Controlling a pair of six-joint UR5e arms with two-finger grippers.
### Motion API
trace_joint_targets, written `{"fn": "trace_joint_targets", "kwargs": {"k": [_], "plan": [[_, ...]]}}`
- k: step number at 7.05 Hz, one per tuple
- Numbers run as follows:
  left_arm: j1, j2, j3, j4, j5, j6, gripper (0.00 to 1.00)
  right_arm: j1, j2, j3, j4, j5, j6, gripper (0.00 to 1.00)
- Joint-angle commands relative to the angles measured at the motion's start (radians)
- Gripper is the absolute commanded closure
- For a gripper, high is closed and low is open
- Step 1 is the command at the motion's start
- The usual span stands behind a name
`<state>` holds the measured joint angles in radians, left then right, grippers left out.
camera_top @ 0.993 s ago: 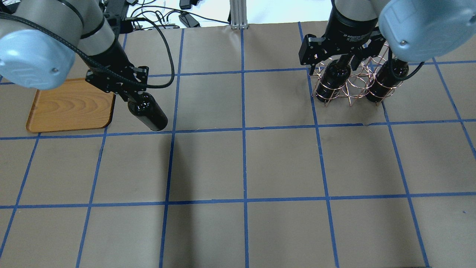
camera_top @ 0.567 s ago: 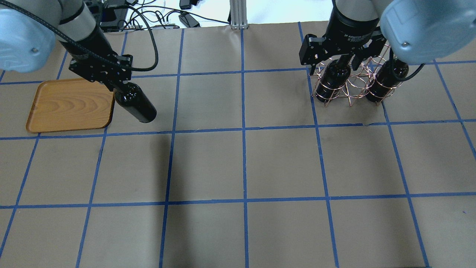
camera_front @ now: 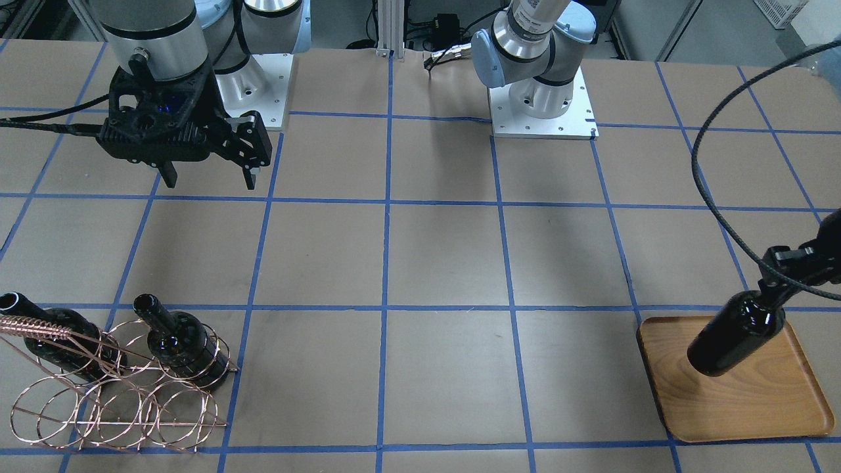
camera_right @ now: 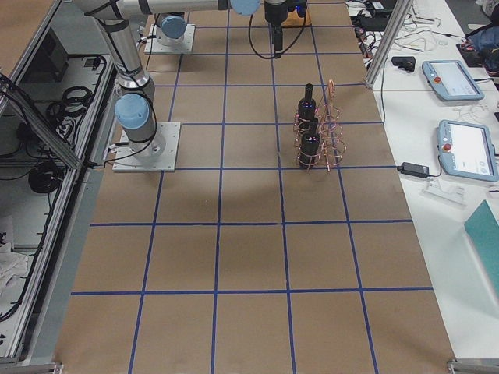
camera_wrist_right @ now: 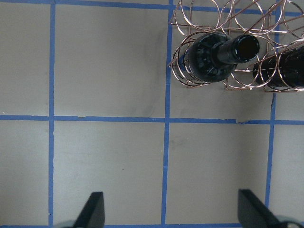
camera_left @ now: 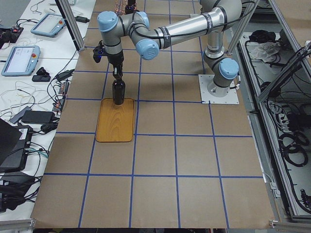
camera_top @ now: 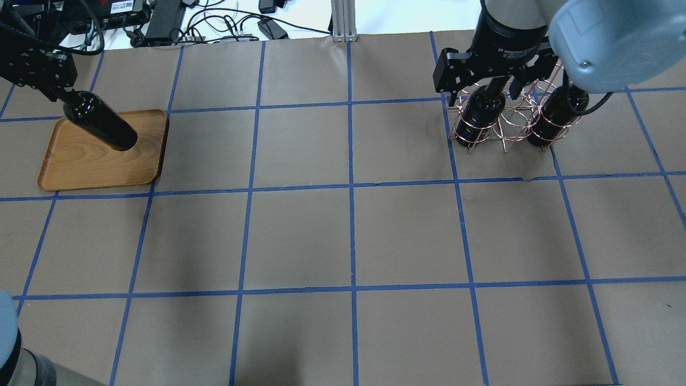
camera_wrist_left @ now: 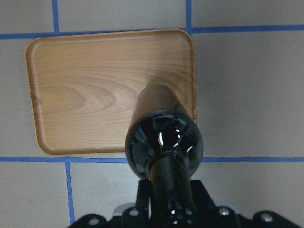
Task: Take wine from basket and place on tray
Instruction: 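Carry the bottle with the left gripper and lay it on the wooden tray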
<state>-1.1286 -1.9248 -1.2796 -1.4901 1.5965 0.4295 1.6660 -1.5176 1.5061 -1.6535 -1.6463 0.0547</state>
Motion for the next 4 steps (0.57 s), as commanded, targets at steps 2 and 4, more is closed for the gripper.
{"fn": "trace_joint_targets", "kwargs": {"k": [2,4], "plan": [[0.070,-0.085,0.034,0.063,-0.035,0.040,1.00,0.000,-0.003,-0.001,-0.006,-0.003,0.007,0.00],[0.081,-0.091,0.033,0.064,-0.027,0.040,1.00,0.000,0.002,-0.001,-0.008,0.000,0.007,0.00]]}}
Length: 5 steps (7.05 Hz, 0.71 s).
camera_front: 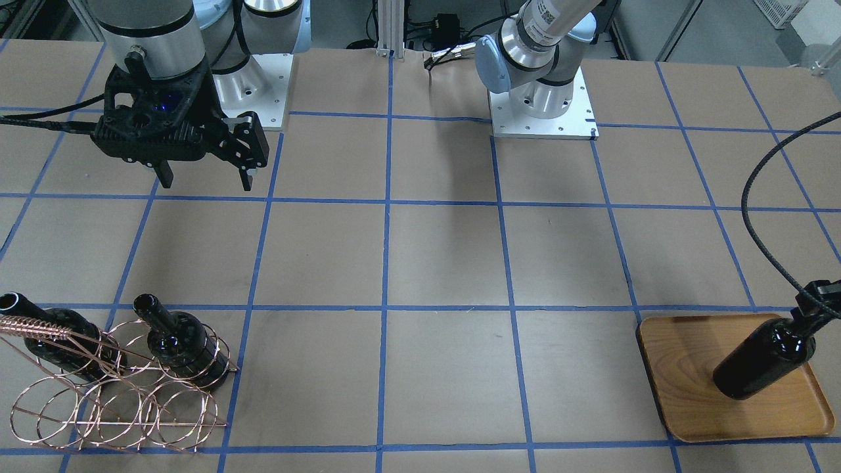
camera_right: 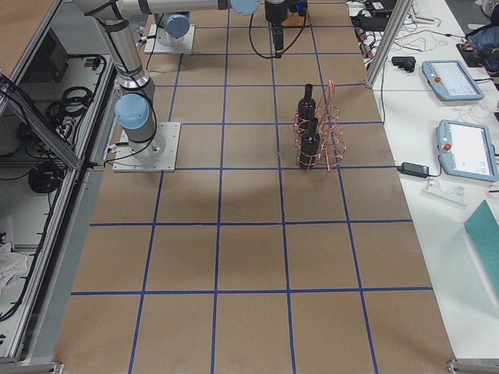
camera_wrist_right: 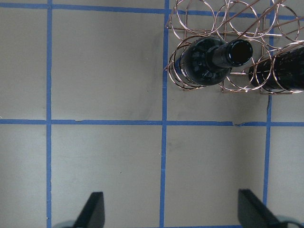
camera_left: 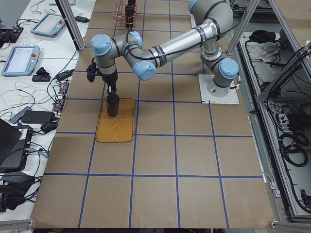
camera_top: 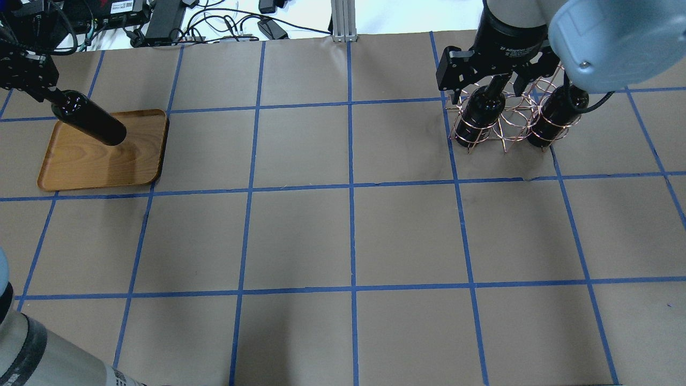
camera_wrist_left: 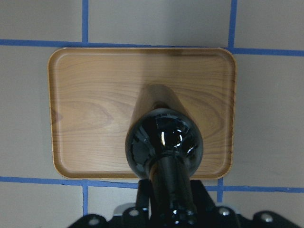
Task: Take wine from basket and place on tray
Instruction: 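Carry the bottle with the left gripper and lay it on the wooden tray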
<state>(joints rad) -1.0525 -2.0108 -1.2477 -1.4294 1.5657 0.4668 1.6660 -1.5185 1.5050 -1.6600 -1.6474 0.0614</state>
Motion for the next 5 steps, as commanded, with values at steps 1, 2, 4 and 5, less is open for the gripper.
{"fn": "trace_joint_targets", "kwargs": {"k": [1,2,4,5], "plan": [[0.006,-0.009,-0.001,0.003,0.002,0.003,1.00,0.001,0.004,0.001,0.012,0.015,0.001,0.00],[0.014,-0.014,0.001,0.003,0.004,0.003,1.00,0.003,0.009,0.000,0.008,0.096,0.006,0.00],[0.016,-0.019,-0.006,0.003,0.022,0.004,0.89,0.003,0.012,0.003,0.054,0.087,0.006,0.00],[0.017,-0.019,-0.010,0.003,0.022,0.004,0.80,0.003,0.009,0.001,0.063,0.093,0.006,0.00]]}}
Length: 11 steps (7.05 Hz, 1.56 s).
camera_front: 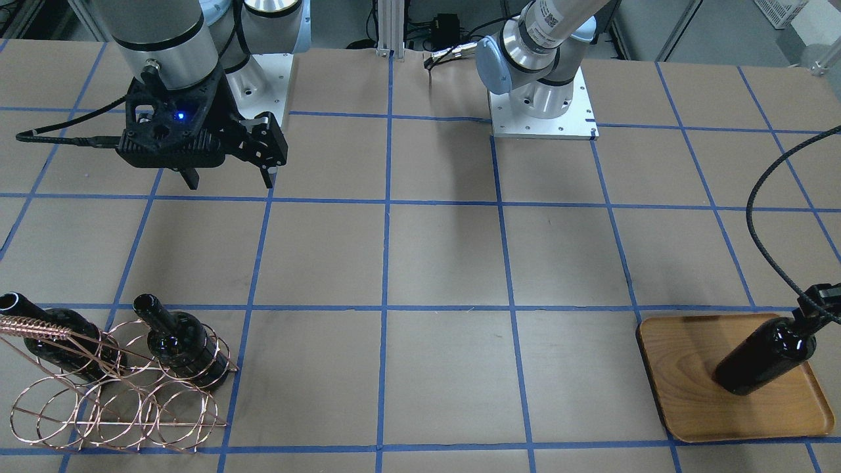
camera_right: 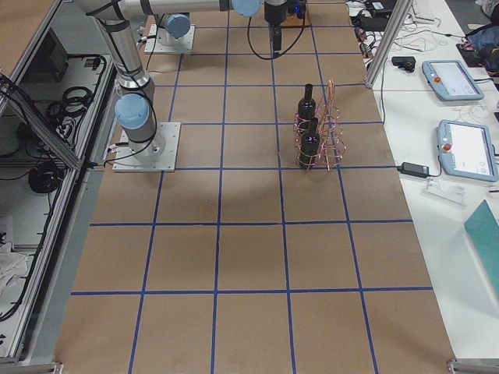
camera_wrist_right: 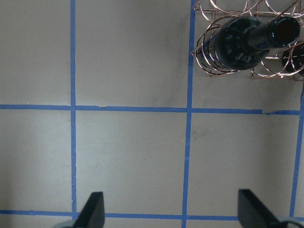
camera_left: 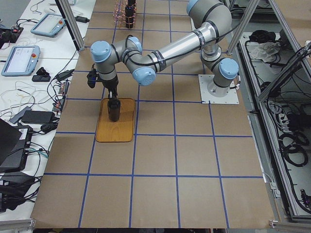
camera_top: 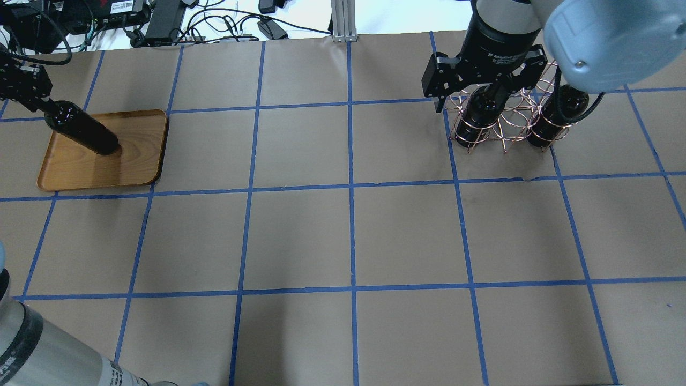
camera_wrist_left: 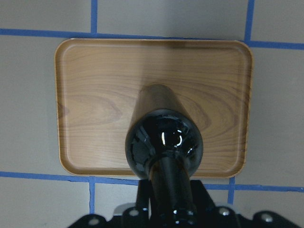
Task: Take wine from basket and place on tray
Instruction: 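Open the left gripper and lift it off the bottle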
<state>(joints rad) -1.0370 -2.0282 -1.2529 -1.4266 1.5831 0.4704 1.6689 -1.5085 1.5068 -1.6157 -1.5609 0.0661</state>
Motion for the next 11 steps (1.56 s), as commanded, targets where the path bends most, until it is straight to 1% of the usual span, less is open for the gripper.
{"fn": "trace_joint_targets", "kwargs": {"k": [1,2,3,5,6,7,8,9,10,11], "plan": [[0.005,-0.001,-0.011,0.000,0.005,0.002,0.70,0.000,-0.009,0.000,0.016,-0.001,-0.012,0.00],[0.005,0.003,-0.016,0.000,0.002,0.002,0.50,0.000,-0.009,0.000,0.005,0.014,-0.011,0.00],[0.009,0.003,-0.017,0.000,0.002,0.008,0.35,0.000,-0.010,0.000,0.005,0.019,-0.011,0.00],[0.009,0.019,-0.020,-0.001,0.002,0.011,0.19,0.000,-0.016,0.000,0.010,0.019,-0.011,0.00],[0.005,0.041,-0.020,-0.008,-0.002,0.016,0.08,0.000,-0.006,0.000,0.001,0.021,-0.008,0.00],[-0.017,0.081,-0.023,-0.029,0.005,0.014,0.08,0.002,-0.019,0.000,0.000,0.021,-0.008,0.00],[-0.050,0.144,-0.051,-0.111,0.002,0.008,0.08,0.002,-0.021,0.000,0.003,0.019,-0.006,0.00],[-0.123,0.210,-0.075,-0.118,0.009,-0.005,0.08,0.002,-0.022,0.000,0.010,0.019,-0.006,0.00],[-0.232,0.262,-0.088,-0.156,0.015,-0.092,0.07,0.003,-0.024,0.000,0.011,0.019,-0.006,0.00],[-0.368,0.305,-0.097,-0.204,0.053,-0.170,0.07,0.003,-0.027,0.000,0.008,0.007,-0.005,0.00]]}}
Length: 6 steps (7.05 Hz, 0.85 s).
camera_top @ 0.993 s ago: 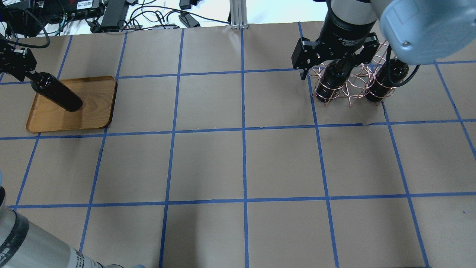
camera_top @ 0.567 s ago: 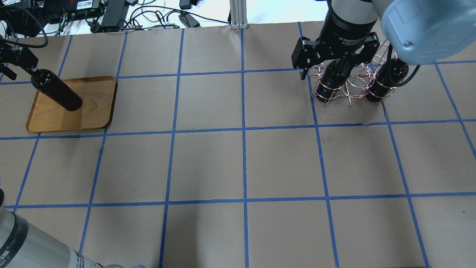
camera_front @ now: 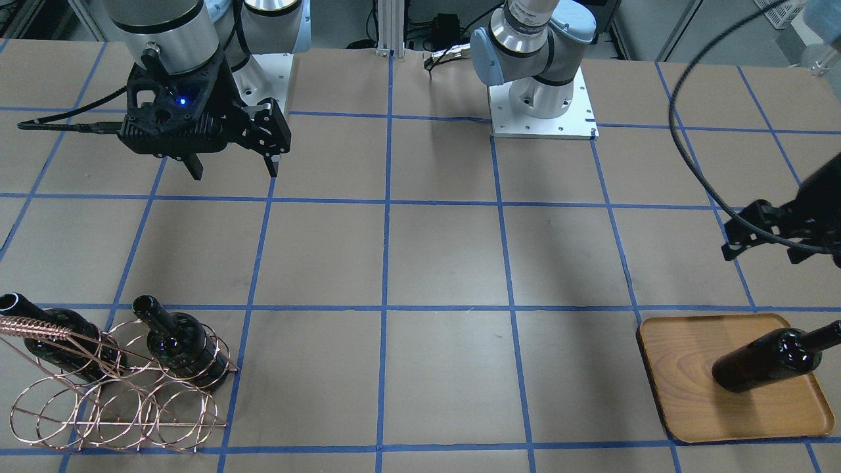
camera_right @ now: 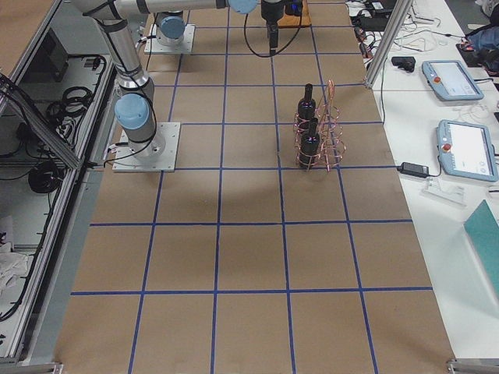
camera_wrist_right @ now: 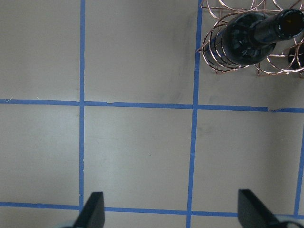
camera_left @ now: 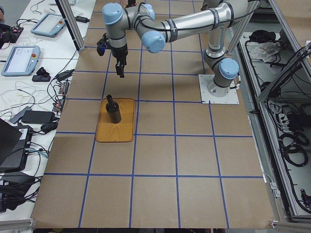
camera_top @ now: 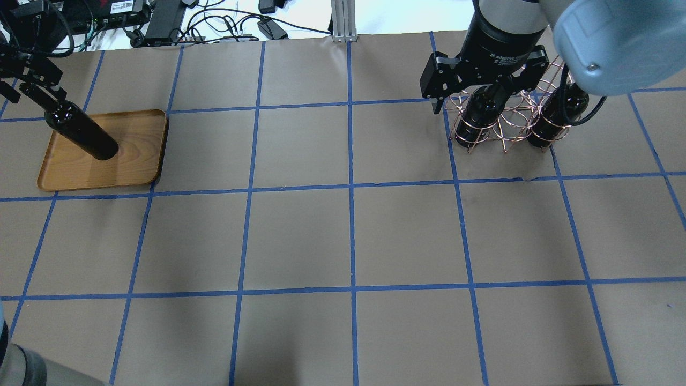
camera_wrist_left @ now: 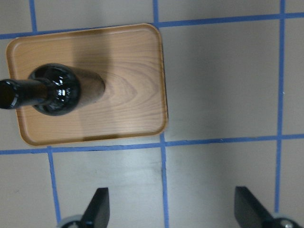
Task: Take wine from basket and place on tray
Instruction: 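Open the left gripper and lift it off the bottle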
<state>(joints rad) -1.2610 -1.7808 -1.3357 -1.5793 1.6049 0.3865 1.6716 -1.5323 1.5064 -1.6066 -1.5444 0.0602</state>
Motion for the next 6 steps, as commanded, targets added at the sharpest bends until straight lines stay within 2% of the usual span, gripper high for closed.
{"fn": "trace_joint_targets", "kwargs": {"k": [1,3,6], "plan": [[-0.264,0.088,-0.023,-0.057,0.026,-0.109,0.05,-0.001,-0.027,0.000,0.014,-0.016,0.001,0.00],[-0.432,0.113,-0.046,-0.057,0.024,-0.211,0.00,-0.004,-0.034,0.002,0.069,-0.019,0.007,0.00],[-0.437,0.179,-0.086,-0.085,-0.003,-0.222,0.00,-0.030,-0.032,0.000,0.119,-0.019,-0.025,0.00]]}}
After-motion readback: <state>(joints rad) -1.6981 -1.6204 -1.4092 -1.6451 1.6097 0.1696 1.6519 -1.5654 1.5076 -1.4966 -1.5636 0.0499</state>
